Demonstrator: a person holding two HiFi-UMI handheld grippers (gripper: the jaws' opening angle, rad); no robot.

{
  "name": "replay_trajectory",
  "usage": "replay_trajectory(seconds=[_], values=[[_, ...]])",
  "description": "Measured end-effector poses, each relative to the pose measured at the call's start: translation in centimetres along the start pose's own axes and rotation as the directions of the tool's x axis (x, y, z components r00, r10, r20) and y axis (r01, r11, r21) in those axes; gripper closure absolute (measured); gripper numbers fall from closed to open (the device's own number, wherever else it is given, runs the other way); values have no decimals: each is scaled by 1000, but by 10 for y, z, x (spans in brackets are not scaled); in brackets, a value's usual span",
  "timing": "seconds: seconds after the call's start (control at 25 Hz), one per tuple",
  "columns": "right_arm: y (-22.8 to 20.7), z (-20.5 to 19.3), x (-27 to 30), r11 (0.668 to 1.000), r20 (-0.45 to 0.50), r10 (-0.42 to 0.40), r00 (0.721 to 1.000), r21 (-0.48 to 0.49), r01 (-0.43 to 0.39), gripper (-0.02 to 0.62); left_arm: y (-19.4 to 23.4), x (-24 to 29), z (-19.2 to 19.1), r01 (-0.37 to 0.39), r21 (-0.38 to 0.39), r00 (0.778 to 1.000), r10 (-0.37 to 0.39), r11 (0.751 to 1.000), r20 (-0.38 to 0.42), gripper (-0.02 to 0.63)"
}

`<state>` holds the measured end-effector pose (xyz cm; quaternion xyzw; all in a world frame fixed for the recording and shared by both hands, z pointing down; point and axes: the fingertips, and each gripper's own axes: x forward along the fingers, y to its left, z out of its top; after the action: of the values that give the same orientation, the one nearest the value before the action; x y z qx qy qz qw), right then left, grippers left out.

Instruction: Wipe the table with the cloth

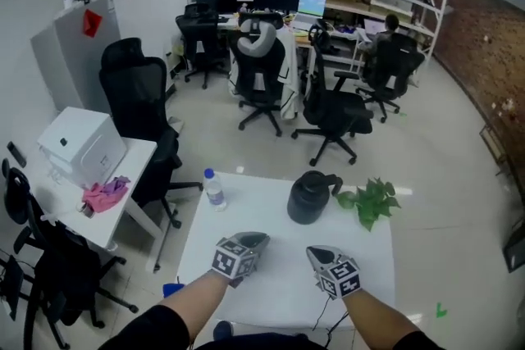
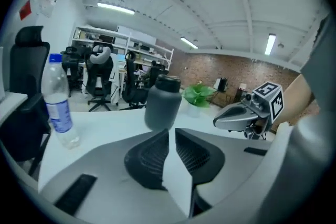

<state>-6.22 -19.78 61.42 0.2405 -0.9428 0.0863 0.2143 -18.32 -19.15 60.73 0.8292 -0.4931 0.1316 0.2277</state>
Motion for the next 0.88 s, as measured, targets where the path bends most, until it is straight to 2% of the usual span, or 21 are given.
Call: replay_trajectory(seconds=[0.04,0.2,0.4,0.88], values=[[-15,-1,-3,1000,-1,-24,1000,16,24,583,-7,16,6,17,-3,999,-17,1000,29,594],[-60,-11,-12,989,-9,-96,995,113,96,583,-19,65,14,22,-23,994,-19,999,108,604],[-75,-19,-12,984,-4,-111,994,140,110,586,-35,85,2,43,23,996,-44,999,77,604],[-76,-16,-4,984,0,-102,995,144,101,586,-32,83,2,41,3,996,-42,999,79,604]])
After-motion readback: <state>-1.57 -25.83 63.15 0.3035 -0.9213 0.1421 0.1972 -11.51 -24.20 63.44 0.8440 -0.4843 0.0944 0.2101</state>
